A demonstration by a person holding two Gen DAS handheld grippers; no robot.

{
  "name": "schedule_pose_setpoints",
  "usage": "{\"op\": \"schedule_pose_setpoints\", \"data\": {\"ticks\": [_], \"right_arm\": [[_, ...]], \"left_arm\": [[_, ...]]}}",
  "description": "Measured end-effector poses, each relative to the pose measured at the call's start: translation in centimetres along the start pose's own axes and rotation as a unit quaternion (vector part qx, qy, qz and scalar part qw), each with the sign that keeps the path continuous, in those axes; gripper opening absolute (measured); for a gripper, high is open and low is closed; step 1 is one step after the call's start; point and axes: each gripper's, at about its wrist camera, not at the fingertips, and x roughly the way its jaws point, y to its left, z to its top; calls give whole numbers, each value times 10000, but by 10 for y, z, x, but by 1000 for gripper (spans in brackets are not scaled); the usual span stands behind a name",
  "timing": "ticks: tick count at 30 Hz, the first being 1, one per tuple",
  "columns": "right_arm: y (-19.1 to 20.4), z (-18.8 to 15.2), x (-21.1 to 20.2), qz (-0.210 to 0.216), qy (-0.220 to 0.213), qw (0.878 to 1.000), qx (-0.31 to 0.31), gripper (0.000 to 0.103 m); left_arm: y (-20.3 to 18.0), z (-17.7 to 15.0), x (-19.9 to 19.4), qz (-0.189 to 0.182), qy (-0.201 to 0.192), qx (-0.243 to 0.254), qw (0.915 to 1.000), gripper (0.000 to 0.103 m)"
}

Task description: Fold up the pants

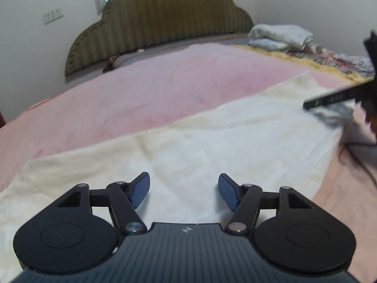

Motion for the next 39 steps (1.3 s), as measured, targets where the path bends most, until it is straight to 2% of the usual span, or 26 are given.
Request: {"op": "schedule_pose_setpoints", "data": {"ticks": [4,6,9,15,18,22,23,24,26,30,35,39], "right_arm": [[7,22,-1,145,-192,9997,-43,47],[9,36,16,8,11,9997,-255,55],[1,48,47,-329,359,9983,-319,55],[3,48,55,-357,385,9976,-462,58],[1,48,55,-335,365,9980,-392,58],[3,49,56,-371,357,9979,-401,60],[3,50,56,-385,355,9978,-404,62],[3,50,56,-415,351,9977,-410,72],[4,49,56,-643,335,9964,-429,85],[2,44,42,-624,124,9978,-209,85],[-1,28,3,-644,-313,9974,26,85],[-27,9,-37,-303,-684,9926,955,85]], "left_arm": [[3,-7,3,100,-61,-121,9999,74],[2,-10,2,170,-141,-73,9997,79],[1,-17,0,286,-250,-117,9992,85],[11,-18,5,264,-88,-532,9982,97],[17,-18,5,176,-6,-781,9968,101],[17,-18,2,199,8,-797,9966,102],[17,-18,2,200,8,-800,9966,103],[17,-18,2,193,11,-811,9965,103],[18,-17,2,172,18,-842,9963,103],[20,-17,1,156,22,-870,9961,103],[20,-17,1,147,21,-882,9960,103],[20,-17,0,149,21,-882,9960,103]]}}
